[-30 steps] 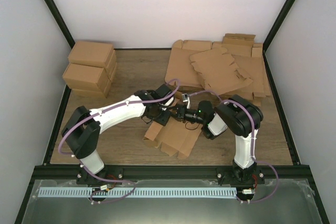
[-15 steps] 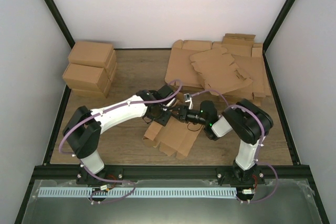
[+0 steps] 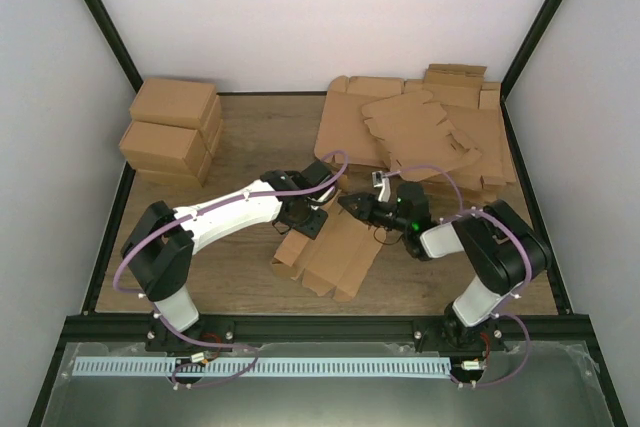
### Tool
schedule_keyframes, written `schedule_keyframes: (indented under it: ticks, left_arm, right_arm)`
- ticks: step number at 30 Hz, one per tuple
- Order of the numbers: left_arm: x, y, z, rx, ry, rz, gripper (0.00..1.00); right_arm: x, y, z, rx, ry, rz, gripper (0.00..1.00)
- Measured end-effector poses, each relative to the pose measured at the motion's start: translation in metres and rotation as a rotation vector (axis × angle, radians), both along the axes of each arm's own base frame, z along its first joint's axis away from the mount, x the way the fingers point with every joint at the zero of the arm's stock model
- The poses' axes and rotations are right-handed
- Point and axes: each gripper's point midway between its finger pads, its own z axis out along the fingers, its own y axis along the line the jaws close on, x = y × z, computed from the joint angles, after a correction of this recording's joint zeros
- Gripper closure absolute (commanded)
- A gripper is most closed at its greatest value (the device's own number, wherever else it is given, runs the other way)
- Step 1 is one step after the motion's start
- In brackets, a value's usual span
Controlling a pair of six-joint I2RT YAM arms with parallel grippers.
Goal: Fold the paper box
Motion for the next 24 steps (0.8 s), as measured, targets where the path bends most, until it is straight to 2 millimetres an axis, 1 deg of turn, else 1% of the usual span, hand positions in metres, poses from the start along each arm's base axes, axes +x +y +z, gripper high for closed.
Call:
schedule_keyframes:
  ticks: [2, 5, 6, 8, 10, 13, 15, 18, 20, 22, 24]
  left_arm:
    - [0.0, 0.0, 0.0, 0.001, -0.001, -0.004, 0.48]
    - [0.0, 0.0, 0.0, 0.001, -0.001, -0.008, 0.48]
    - [0.0, 0.0, 0.0, 0.002, -0.001, -0.008, 0.48]
    - [0.0, 0.0, 0.0, 0.002, -0.002, -0.01, 0.48]
    - [-0.001, -0.001, 0.0, 0.002, -0.002, -0.014, 0.48]
    - [-0.001, -0.001, 0.0, 0.003, -0.002, -0.018, 0.48]
    - [-0.001, -0.001, 0.0, 0.003, -0.003, -0.019, 0.48]
    - [-0.002, -0.002, 0.0, 0.003, -0.003, -0.02, 0.48]
    - [-0.002, -0.002, 0.0, 0.003, -0.003, -0.023, 0.48]
    - [-0.003, -0.003, 0.0, 0.003, -0.003, -0.026, 0.48]
    - [-0.004, -0.004, 0.0, 0.003, -0.003, -0.028, 0.48]
  right_arm:
    - [0.004, -0.004, 0.0, -0.021, -0.01, -0.01, 0.67]
    - [0.012, -0.004, 0.002, -0.054, -0.028, -0.008, 0.69]
    - [0.014, -0.003, 0.003, -0.064, -0.035, -0.005, 0.72]
    - [0.022, -0.001, 0.007, -0.09, -0.05, -0.002, 0.83]
    - [0.032, 0.002, 0.013, -0.113, -0.071, -0.001, 0.89]
    - [0.044, 0.006, 0.023, -0.139, -0.102, 0.001, 0.94]
    - [0.048, 0.007, 0.025, -0.155, -0.109, 0.003, 0.96]
    - [0.049, 0.007, 0.013, -0.188, -0.081, 0.011, 0.99]
    - [0.046, 0.006, -0.005, -0.217, -0.033, 0.023, 0.99]
    - [0.043, 0.005, -0.013, -0.229, -0.006, 0.034, 0.99]
    - [0.039, 0.006, -0.018, -0.232, 0.008, 0.048, 0.99]
